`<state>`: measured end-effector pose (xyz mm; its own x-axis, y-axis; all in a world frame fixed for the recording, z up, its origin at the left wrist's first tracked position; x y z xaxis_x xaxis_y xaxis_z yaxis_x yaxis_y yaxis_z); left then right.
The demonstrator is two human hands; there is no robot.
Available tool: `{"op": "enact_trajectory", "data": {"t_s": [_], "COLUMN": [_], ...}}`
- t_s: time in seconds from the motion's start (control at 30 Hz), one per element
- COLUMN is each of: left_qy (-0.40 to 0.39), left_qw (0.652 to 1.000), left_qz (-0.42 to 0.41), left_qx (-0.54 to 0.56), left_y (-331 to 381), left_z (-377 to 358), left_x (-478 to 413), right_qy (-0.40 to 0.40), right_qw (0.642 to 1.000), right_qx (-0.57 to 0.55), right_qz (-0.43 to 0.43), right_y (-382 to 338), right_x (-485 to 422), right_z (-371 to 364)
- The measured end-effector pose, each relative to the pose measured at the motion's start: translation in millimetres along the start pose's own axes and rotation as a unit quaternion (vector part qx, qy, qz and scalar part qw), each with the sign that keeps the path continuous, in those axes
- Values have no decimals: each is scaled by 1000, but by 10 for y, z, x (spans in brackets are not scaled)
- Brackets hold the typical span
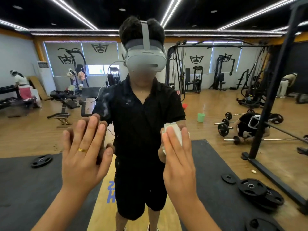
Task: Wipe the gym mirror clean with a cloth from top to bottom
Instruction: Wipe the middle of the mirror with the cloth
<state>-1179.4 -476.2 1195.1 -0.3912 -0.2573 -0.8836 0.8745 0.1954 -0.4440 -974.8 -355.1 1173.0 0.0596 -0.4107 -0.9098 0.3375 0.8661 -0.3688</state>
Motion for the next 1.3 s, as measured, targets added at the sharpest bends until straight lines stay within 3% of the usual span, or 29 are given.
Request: {"op": "enact_trajectory", "data": {"t_s": [0.17, 0.37, 0.57, 0.7, 0.77, 0.9, 1.07, 1.17, 1.3], "left_qy": [1, -11, -26, -29, -27, -30, -29, -30, -33], "left_qw": [998, 1000, 999, 999, 999, 999, 1000, 1000, 999], "left_qz": [-40, 10, -16, -14, -15, -12, -11, -8, -5], "left_qx": [51, 20, -12, -6, -5, 3, 0, 1, 4], "left_y": [-40, -498, -590, -598, -594, -604, -617, -619, -624], "left_z": [150, 362, 284, 288, 293, 300, 292, 287, 278], "left_x": [0, 204, 295, 308, 300, 304, 321, 335, 335], "right_qy": [10, 60, 56, 91, 35, -52, 41, 70, -16], "right_qw": [1000, 997, 997, 992, 998, 991, 998, 997, 996], "right_qx": [8, -24, -39, -55, -39, 54, -4, -39, 32], "right_qz": [-7, -43, -29, -68, -41, 115, 38, -17, 85], "right_y": [49, -130, -510, -731, -858, -855, -781, -912, -977], "right_x": [41, -110, -752, -831, -575, -272, -912, -764, -175], "right_z": [-49, -131, -69, -200, -367, -441, -223, -392, -595]}}
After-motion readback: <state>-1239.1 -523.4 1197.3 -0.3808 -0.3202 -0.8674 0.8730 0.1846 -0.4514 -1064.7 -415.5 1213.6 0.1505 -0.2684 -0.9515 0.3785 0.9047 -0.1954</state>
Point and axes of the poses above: each hand's wrist, its own x-axis away from the middle knuckle, its own z-axis out of the back of the hand, y = z × x, the point moved 3 cm from there along -x, towards the middle knuckle, and after that the axes turned 13 degrees about -z, right-handed, at the moved point
